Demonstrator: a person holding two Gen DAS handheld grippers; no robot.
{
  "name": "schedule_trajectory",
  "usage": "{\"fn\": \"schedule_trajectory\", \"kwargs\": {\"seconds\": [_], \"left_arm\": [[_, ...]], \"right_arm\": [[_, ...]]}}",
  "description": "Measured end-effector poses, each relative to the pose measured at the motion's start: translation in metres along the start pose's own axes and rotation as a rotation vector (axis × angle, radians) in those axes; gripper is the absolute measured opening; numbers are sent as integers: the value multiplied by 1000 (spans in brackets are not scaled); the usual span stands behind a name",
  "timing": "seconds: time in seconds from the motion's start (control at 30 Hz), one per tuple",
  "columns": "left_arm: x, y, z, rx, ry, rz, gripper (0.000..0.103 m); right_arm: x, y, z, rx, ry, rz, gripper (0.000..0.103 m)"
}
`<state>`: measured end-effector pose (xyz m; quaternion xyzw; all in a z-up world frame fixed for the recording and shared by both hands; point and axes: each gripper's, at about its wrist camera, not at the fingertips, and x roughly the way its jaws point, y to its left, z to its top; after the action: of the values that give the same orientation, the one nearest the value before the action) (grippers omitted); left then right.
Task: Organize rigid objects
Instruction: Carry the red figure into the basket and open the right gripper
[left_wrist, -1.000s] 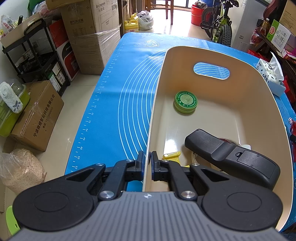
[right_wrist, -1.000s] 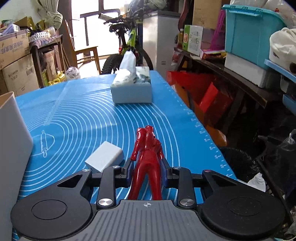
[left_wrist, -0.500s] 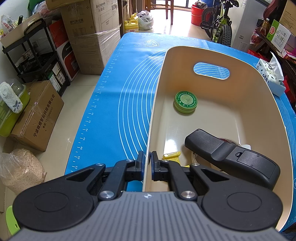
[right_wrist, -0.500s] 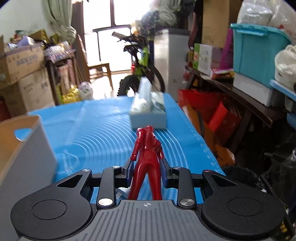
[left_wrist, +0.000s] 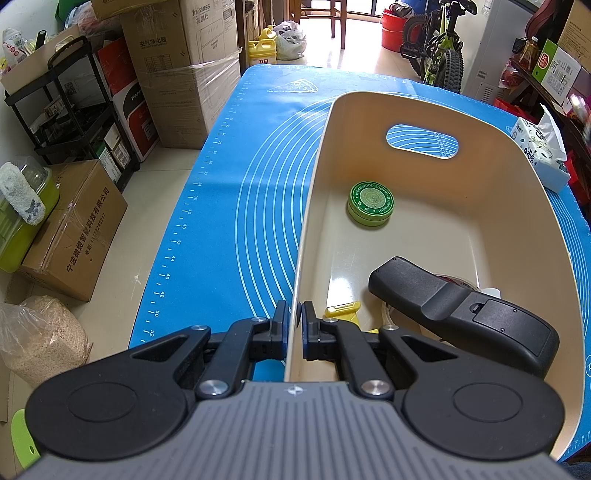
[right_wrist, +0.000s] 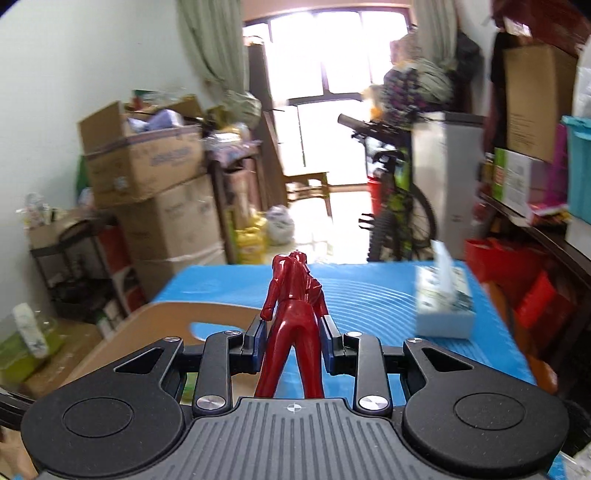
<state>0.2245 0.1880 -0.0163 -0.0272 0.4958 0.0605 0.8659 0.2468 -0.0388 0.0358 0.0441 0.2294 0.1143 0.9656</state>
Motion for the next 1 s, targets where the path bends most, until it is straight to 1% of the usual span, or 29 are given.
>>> {"fn": "schedule_trajectory", "kwargs": {"seconds": [0.2,0.33,0.57,0.8,0.9,0.93,0.97,1.0], "left_arm": [[0,-1,0,0,0,0,8],[0,-1,-1,1,0,0,8],[1,-3,-1,0,0,-1,8],[1,-3,-1,0,0,-2,8],[1,-3,-1,0,0,-2,8],[1,-3,-1,0,0,-2,8],[1,-3,-1,0,0,-1,8],[1,-3,-1,-1,0,-2,8]], "right_arm": [[14,43,-3,-48,46,98,38],[24,64,-14,-65,103,146,38],[36,85,-39,-90,212,163,39],[53,96,-52,-124,329,138,39],[55,94,-51,-111,355,164,39],[55,92,-51,-100,355,174,48],[53,90,-50,-90,346,184,52],[50,87,-49,-82,335,196,58]]}}
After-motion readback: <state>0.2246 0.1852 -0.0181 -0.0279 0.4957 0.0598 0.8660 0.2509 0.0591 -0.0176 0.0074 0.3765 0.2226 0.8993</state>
